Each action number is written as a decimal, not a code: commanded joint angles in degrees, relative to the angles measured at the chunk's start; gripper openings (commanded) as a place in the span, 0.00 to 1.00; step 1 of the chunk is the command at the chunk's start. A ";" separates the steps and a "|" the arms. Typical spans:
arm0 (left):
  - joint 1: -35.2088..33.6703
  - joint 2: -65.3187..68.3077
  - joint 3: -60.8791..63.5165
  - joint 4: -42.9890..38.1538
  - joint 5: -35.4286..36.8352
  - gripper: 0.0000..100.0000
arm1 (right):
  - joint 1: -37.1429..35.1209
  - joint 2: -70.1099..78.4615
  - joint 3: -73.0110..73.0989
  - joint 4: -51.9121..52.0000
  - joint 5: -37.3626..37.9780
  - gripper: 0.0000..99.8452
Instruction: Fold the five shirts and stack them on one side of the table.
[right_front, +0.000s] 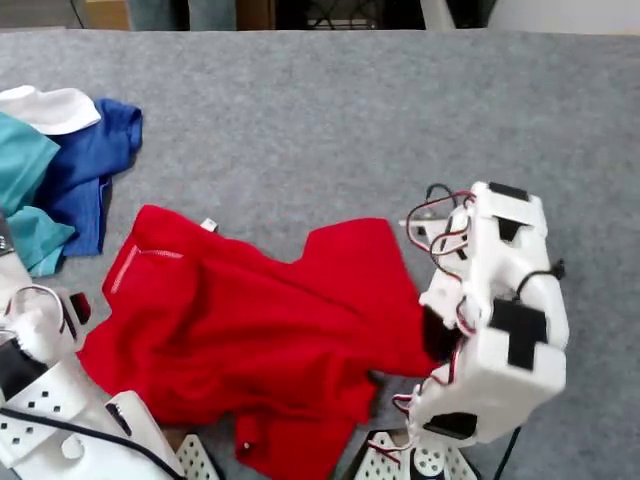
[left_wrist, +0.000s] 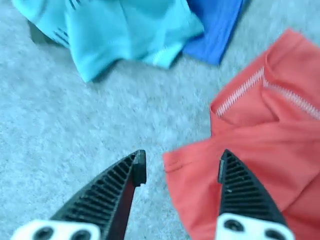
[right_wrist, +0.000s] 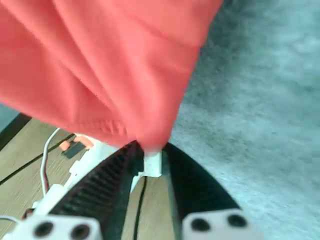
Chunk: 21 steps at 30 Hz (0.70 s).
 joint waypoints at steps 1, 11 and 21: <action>0.13 0.18 -4.88 -0.97 3.96 0.25 | 1.14 -9.01 -0.66 0.97 0.44 0.18; 3.21 0.18 -9.71 -0.44 5.01 0.25 | 0.79 -27.91 -3.12 -1.67 0.35 0.12; 3.21 0.09 -7.25 2.55 4.57 0.25 | -14.07 -11.56 -16.75 -9.49 -23.38 0.13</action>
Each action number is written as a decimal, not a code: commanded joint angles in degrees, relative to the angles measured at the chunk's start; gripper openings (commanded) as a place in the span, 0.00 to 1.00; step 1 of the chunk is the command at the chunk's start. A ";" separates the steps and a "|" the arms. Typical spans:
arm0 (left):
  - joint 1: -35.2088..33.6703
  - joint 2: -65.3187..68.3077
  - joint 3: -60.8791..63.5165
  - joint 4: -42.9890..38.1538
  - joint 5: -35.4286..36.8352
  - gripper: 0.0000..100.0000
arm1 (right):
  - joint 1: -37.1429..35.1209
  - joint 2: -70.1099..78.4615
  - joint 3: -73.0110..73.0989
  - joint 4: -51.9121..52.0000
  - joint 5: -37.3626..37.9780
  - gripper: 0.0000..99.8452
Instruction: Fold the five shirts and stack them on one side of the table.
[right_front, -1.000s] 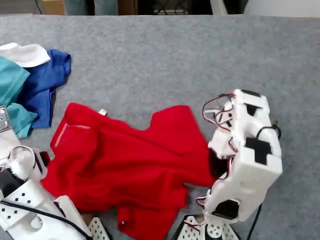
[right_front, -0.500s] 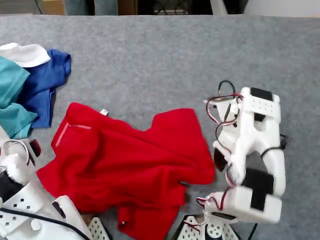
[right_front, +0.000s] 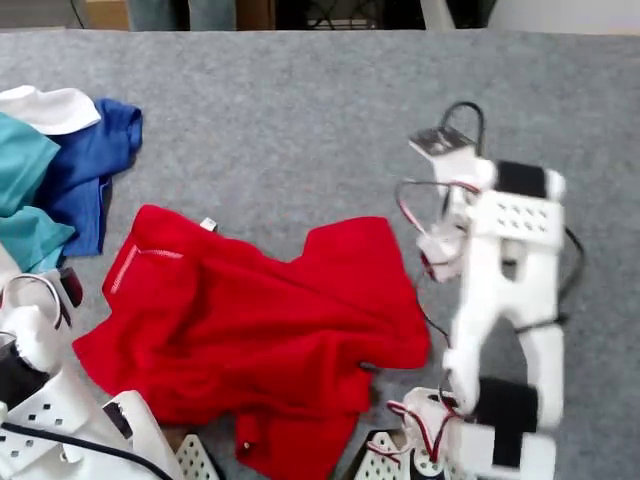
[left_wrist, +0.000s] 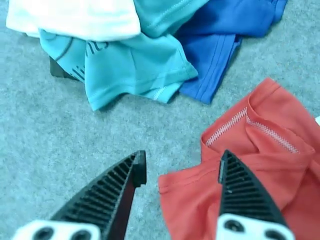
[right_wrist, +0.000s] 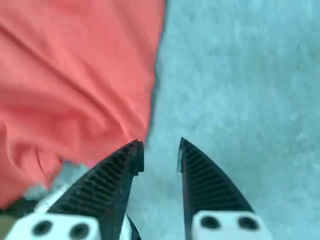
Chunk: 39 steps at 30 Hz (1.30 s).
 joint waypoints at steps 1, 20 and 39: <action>0.66 0.09 -0.57 0.70 0.18 0.25 | -4.40 8.13 -7.52 -3.87 -9.23 0.15; 0.13 0.09 -0.57 4.40 0.26 0.25 | -7.74 41.10 -29.85 -8.79 -19.25 0.14; 0.13 0.09 -0.48 5.27 0.18 0.25 | -10.29 41.45 -31.96 -9.58 -21.63 0.14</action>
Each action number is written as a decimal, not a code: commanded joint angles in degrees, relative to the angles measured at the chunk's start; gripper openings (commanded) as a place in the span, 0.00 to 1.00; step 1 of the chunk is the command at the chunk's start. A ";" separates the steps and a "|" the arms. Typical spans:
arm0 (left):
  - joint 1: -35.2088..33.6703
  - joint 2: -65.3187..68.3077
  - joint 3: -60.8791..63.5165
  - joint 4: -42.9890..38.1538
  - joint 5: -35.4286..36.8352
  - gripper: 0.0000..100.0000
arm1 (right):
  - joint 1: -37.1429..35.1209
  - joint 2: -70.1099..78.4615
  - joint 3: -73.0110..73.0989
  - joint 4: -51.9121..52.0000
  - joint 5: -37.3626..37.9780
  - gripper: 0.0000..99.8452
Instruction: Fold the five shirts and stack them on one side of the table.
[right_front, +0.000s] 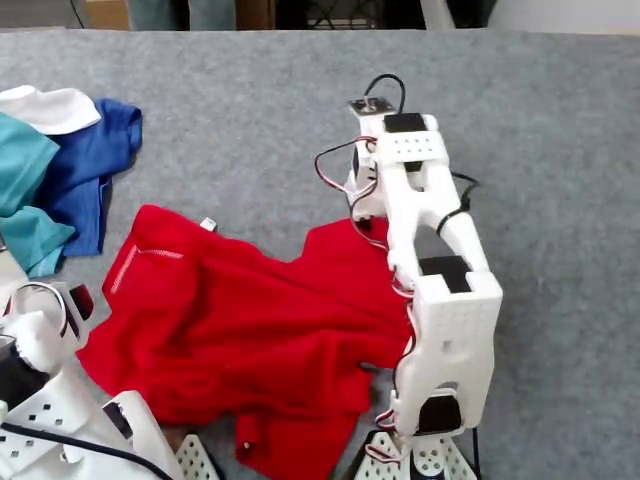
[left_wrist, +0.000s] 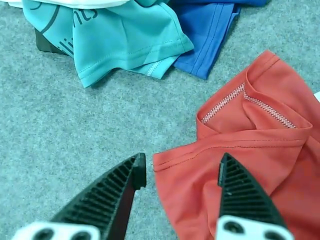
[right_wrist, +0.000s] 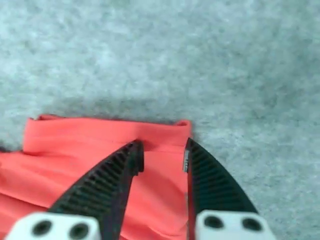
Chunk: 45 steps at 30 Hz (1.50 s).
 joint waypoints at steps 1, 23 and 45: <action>0.13 0.09 -0.48 0.18 0.18 0.25 | 2.46 -0.22 -2.33 -0.35 -0.62 0.14; 0.13 0.00 -0.48 0.18 0.18 0.25 | 2.64 7.25 -5.23 -1.49 -0.62 0.14; 0.13 0.00 -1.01 -0.18 0.53 0.25 | 4.13 7.25 -6.64 0.62 -1.14 0.01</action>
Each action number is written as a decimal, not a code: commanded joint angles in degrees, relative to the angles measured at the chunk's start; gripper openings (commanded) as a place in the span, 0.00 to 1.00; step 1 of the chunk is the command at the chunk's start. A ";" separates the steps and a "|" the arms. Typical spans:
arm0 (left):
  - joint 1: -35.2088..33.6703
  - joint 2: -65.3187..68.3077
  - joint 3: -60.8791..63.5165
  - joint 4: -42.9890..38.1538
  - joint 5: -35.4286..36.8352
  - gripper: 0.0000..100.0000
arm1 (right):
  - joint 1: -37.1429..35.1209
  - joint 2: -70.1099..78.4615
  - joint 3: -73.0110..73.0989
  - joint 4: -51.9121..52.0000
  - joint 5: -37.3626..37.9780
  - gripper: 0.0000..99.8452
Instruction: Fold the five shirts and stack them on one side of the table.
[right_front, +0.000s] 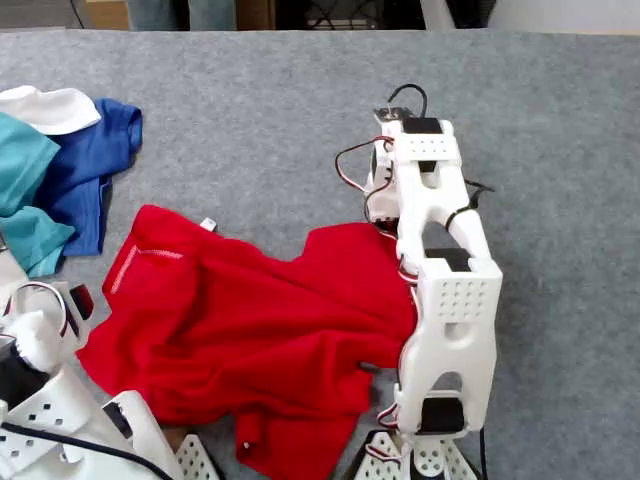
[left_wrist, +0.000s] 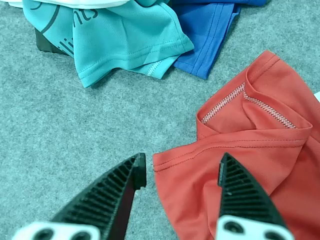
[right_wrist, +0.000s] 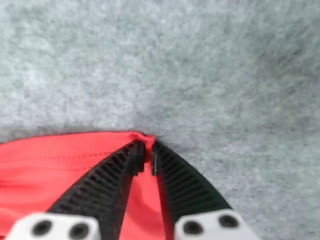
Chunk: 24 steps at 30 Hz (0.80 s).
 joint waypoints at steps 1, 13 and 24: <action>0.13 0.00 -1.10 -0.26 0.62 0.25 | 0.97 -3.38 -1.01 0.62 -0.62 0.01; 5.58 0.18 -3.30 -4.22 6.15 0.25 | 26.90 -13.14 -8.40 -3.34 1.23 0.01; 18.77 17.14 -14.90 -5.27 8.97 0.25 | 34.46 -7.87 -15.69 -7.21 1.14 0.01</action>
